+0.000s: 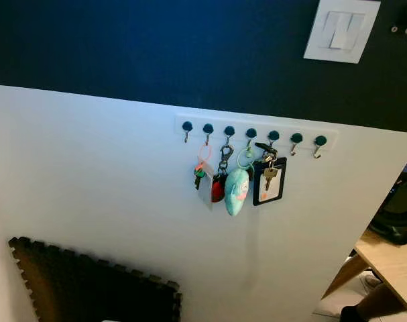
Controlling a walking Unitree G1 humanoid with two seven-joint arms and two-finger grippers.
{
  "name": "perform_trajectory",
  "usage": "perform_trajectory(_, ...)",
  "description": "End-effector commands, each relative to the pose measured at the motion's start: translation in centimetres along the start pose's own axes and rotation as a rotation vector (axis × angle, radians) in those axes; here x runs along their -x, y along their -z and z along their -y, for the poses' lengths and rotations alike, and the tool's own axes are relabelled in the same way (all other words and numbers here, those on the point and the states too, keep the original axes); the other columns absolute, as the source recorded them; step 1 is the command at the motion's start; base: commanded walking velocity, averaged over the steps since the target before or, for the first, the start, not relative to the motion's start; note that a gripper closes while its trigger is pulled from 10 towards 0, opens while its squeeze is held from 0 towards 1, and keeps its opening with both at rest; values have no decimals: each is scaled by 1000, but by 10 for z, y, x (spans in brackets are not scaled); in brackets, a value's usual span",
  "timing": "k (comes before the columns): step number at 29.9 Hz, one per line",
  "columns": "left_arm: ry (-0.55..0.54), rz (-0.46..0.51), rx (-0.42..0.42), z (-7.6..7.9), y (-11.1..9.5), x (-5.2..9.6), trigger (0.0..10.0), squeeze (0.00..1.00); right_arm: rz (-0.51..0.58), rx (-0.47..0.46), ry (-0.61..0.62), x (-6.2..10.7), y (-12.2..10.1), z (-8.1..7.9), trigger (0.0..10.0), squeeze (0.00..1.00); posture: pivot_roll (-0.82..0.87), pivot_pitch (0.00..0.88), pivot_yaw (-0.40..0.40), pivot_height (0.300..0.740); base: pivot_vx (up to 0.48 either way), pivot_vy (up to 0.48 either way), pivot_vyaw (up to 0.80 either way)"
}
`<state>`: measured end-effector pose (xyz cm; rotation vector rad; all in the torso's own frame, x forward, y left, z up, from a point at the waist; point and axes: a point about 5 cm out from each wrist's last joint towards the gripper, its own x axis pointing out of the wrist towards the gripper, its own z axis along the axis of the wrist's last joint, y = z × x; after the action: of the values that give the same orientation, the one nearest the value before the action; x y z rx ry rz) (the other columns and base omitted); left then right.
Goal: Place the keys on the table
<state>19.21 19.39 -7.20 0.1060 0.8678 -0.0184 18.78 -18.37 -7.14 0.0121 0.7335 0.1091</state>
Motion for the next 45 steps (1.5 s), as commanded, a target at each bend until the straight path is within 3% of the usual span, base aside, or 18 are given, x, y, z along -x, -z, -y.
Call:
perform_trajectory(1,22,5,-4,6,4,0,10000,0,-14,-46,15,2,6,1,10000,0,54,0,-42,740,0,0,0)
perform_trajectory(8,34,10,0,7,4,0,10000,0,-42,-45,39,6,16,2,10000,0,55,0,-21,740,0,0,0)
perform_trajectory(13,51,10,-68,9,8,1,10000,0,-48,-82,62,8,20,6,10000,0,52,0,-12,740,0,0,0)
perform_trajectory(16,76,31,-163,12,10,2,10000,0,-61,-77,63,10,25,7,10000,0,56,11,-9,740,0,0,0)
perform_trajectory(27,66,45,-100,13,11,3,10000,0,-84,-65,52,12,31,5,10000,0,64,19,-10,740,0,0,-526)
perform_trajectory(45,70,76,-82,13,9,3,10000,0,-58,-53,24,7,22,1,10000,0,63,21,-16,740,0,0,-800)
